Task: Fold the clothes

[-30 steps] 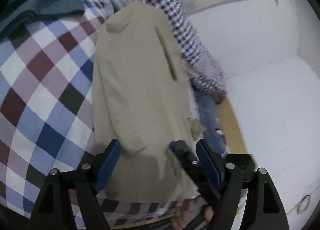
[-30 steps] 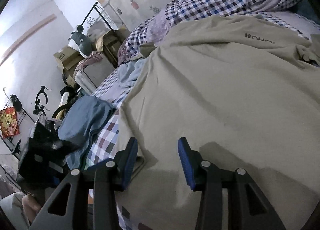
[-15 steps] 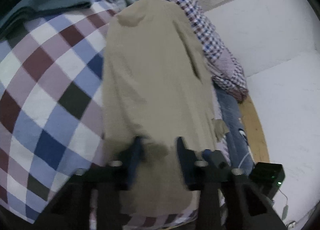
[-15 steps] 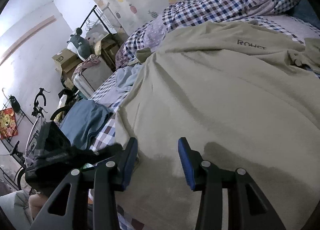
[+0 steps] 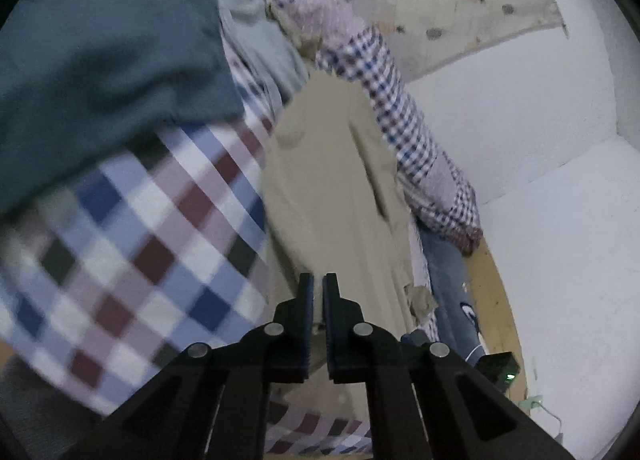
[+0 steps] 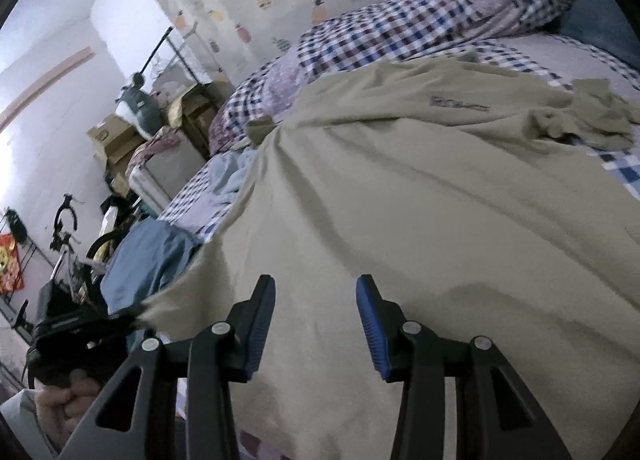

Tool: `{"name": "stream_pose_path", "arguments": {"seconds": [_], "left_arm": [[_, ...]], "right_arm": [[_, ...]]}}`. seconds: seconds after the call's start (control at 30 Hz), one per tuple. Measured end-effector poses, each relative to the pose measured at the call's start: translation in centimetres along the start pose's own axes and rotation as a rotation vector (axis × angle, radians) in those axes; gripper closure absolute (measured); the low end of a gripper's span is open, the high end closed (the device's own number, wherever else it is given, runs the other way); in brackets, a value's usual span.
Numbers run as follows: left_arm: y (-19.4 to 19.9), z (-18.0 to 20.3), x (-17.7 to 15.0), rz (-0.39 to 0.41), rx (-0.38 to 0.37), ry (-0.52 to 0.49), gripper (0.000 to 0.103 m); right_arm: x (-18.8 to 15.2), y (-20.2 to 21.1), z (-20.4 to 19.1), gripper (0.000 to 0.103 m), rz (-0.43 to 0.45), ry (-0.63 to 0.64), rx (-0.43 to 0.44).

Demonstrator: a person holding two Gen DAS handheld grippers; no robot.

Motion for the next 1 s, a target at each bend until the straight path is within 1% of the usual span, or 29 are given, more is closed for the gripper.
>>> {"name": "stream_pose_path", "arguments": {"seconds": [0.13,0.2,0.27,0.33,0.37,0.43,0.5,0.6,0.67,0.73,0.8,0.87,0.93,1.0], "left_arm": [[3.4,-2.2,1.0,0.025,0.043,0.007,0.1],[3.9,-3.1,1.3,0.031,0.083,0.007,0.1],[4.5,-3.8,1.7,0.044,0.114,0.004,0.1],[4.8,-4.5,1.9,0.054,0.14,0.003,0.101],[4.9,-5.1,2.0,0.049,0.151,0.009,0.101],[5.0,-6.5,2.0,0.033,0.181,0.016,0.102],[4.6,-7.1,1.9,0.012,0.208,0.014,0.102],[4.6,-7.1,1.8,0.009,0.237,0.004,0.102],[4.9,-7.2,1.8,0.015,0.244,0.01,0.102],[5.2,-7.6,2.0,0.025,0.27,0.021,0.102],[5.5,-8.3,2.4,0.046,0.308,0.051,0.102],[5.7,-9.3,2.6,0.054,0.315,0.098,0.102],[5.6,-10.2,2.5,0.049,0.326,0.131,0.102],[5.2,-10.7,2.2,0.024,0.328,0.138,0.1]], "right_arm": [[0.3,2.8,3.6,0.057,0.008,-0.042,-0.07],[0.4,4.3,5.3,0.057,0.012,-0.063,-0.105],[0.4,6.7,8.0,0.057,0.017,-0.097,-0.144],[-0.1,9.3,10.7,0.055,0.024,-0.129,-0.186],[-0.6,10.6,12.2,0.052,0.02,-0.152,-0.207],[-1.8,12.3,14.2,0.051,-0.012,-0.169,-0.235],[-3.4,13.5,15.8,0.051,-0.058,-0.159,-0.276],[-5.8,14.1,17.3,0.051,-0.126,-0.15,-0.317],[-6.5,14.1,17.9,0.053,-0.14,-0.156,-0.331],[-6.7,14.6,18.3,0.053,-0.122,-0.18,-0.312],[-6.7,15.5,19.0,0.052,-0.092,-0.207,-0.346],[-6.5,16.4,19.8,0.05,-0.059,-0.251,-0.369],[-6.5,16.6,20.2,0.05,-0.05,-0.278,-0.371],[-6.6,16.3,20.2,0.05,-0.057,-0.291,-0.37]]}}
Point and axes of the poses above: each gripper's, at about its wrist camera, not at the fingertips, and y roughly against the way its jaws point, z to its right, x to its top, the point moved 10 cm from there along -y, roughly the way its jaws point, and after that the axes turned 6 degrees about y, right-handed, at the moved point
